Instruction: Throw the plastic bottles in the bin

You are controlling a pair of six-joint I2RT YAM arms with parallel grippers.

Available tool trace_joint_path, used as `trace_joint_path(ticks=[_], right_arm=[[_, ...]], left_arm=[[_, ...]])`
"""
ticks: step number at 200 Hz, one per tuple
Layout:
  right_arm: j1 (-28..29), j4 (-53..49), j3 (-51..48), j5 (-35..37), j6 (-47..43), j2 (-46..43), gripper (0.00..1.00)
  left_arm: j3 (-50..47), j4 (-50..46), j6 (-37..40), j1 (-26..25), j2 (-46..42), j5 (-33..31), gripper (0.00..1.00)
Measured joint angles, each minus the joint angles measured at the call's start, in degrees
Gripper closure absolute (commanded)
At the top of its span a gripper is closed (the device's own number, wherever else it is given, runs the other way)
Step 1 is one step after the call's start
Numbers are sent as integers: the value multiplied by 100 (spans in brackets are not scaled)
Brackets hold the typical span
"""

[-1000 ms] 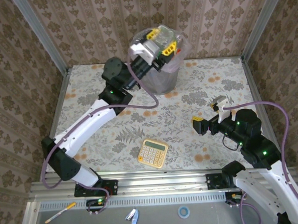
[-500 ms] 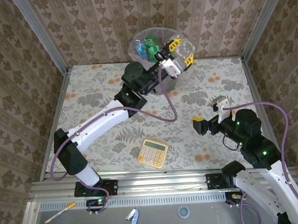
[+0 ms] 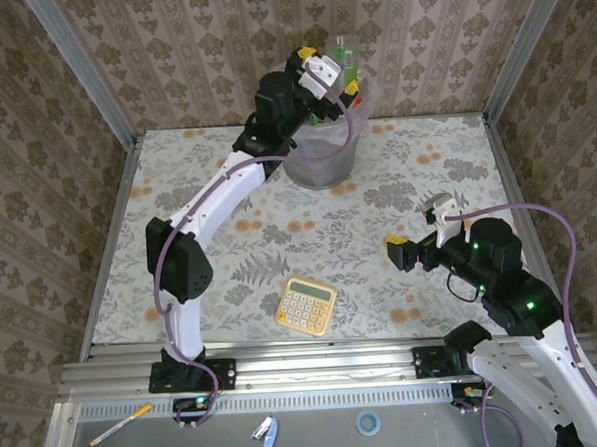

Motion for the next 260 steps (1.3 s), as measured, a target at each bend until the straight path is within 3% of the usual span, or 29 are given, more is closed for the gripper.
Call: trace_joint_path(ticks=[114,154,260], right_arm=[[0,-17,0,-4,52,-63,0],[0,-15,0,-4,131,-63,0],[0,144,0,-2,520,374,0]], left_arm=[[190,-658,-518,-149,-1685,-988,0],[-844,-890,-822,-146,-2393,-1071,0],[-3497,-964,-1134,-136,-5368,-1246,0]])
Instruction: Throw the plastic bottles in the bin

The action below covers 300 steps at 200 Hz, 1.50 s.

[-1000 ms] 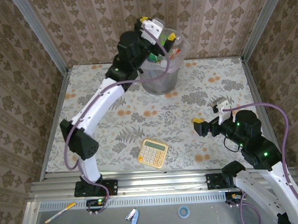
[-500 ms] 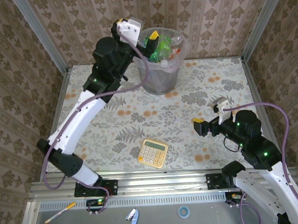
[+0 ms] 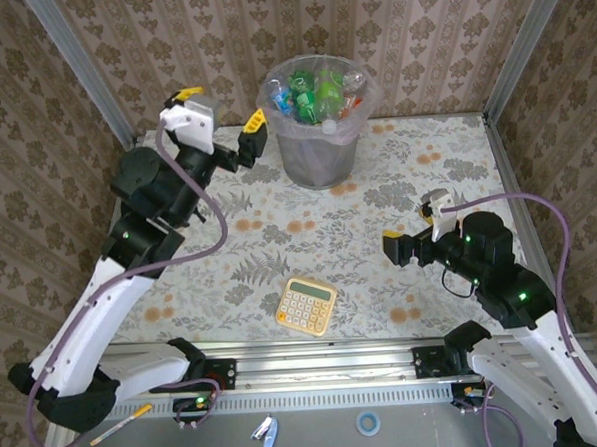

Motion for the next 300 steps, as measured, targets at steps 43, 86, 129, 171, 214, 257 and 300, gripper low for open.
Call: trace_joint_path(ticks=[43,86,129,171,214,257,300], right_arm=[[0,35,26,0,238,295,0],[0,334,566,-136,461,1200,2],[0,717,706,-195,575,1753,0],[-79,1034,640,-131,518,1840,0],[-592,1390,184,-15,529,2105,0],[-1309,1945,-511,549,772,2640,0],[-2037,2861,-1150,1222,890,3298,0]], left_arm=[[-881,-409,-219,181,-704,-232,0],[-1394,-951,-398,216,-1445,-466,0],[-1864,-1386,-544,223,-2210,-752,0],[-2549,-1591,-697,337,-2428,-1082,0],[-3720,-1150,-874,940,-2424,-1300,0],[-5335,136,-1316,1847,-2090,-1738,0],[-6035,1193,-1121,2288,-1215,-1998,0]])
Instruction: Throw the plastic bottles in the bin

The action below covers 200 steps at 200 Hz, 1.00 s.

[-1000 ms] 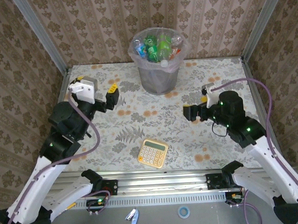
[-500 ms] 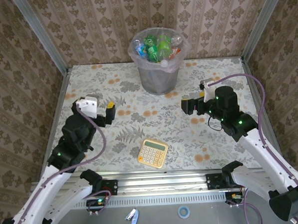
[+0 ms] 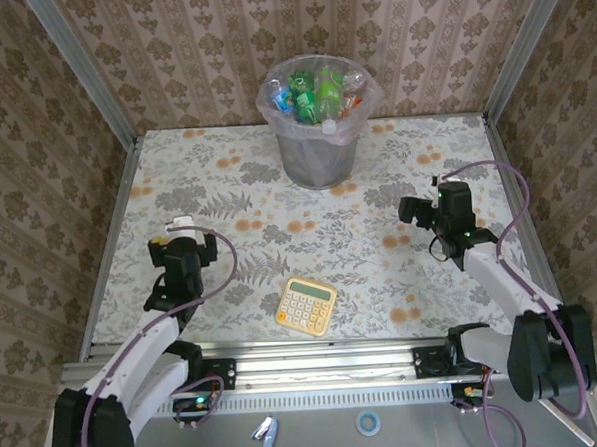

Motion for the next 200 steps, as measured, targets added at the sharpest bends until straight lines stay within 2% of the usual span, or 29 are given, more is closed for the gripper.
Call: trace_joint_path(ticks=[29,57,106,133,146,173,200], right_arm=[[-199,592,-249,339,-94,302,0],[-199,1646,-713,573,-452,323,0],[-199,3593,-1550,660,-844,879,0],[-164,4894,-1617,557,-981,1799,0],[-125,5069,-1620,487,-1054,2079,0],[-107,5180,-1561,431,-1093,2094,0],[-107,5167,-1384,433,-1093,2094,0]], left_arm=[[-195,938,153,579,376,168,0],[-697,1952,195,973,758,516,0],[-931,3335,317,1147,1945,1174,0],[-914,4511,487,1169,2903,1447,0],[-883,4948,581,1189,3335,1545,0],[-533,5302,704,1213,4098,1729,0],[61,4883,697,1394,4242,1993,0]])
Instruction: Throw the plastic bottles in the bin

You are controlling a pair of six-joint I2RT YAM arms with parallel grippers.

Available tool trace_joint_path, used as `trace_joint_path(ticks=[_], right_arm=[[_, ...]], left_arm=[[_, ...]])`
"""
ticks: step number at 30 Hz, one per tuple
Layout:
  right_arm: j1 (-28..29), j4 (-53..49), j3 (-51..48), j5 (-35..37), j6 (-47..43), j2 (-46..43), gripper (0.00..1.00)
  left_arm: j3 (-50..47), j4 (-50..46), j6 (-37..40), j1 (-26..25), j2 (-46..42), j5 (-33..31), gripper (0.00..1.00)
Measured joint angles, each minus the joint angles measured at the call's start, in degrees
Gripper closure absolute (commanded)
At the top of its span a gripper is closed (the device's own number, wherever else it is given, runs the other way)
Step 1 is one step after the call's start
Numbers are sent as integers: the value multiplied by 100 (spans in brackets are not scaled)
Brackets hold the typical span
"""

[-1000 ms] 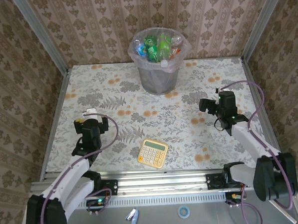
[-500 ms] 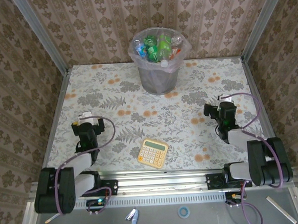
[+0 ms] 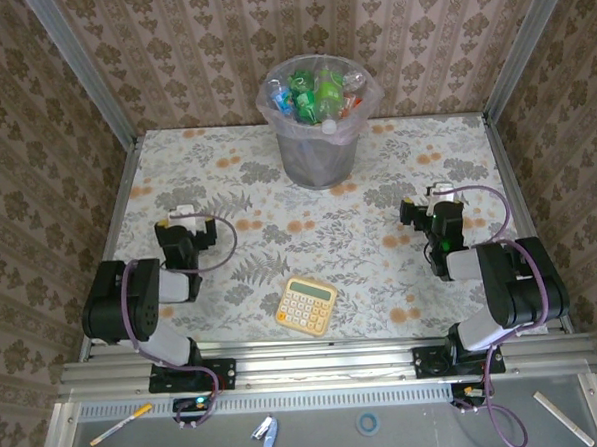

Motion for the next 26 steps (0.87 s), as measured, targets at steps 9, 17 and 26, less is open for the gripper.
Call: trace_joint_path(ticks=[9,17,26], right_arm=[[0,-26,31,0,-2,0,0],[0,-35,31,0,-2,0,0],[4,-35,31,0,-2,0,0]], left_arm=[[203,-343,-131,284,-26,243,0],[203,-385,-131,284,-26,297,0],[203,-385,-131,284,-26,299,0]])
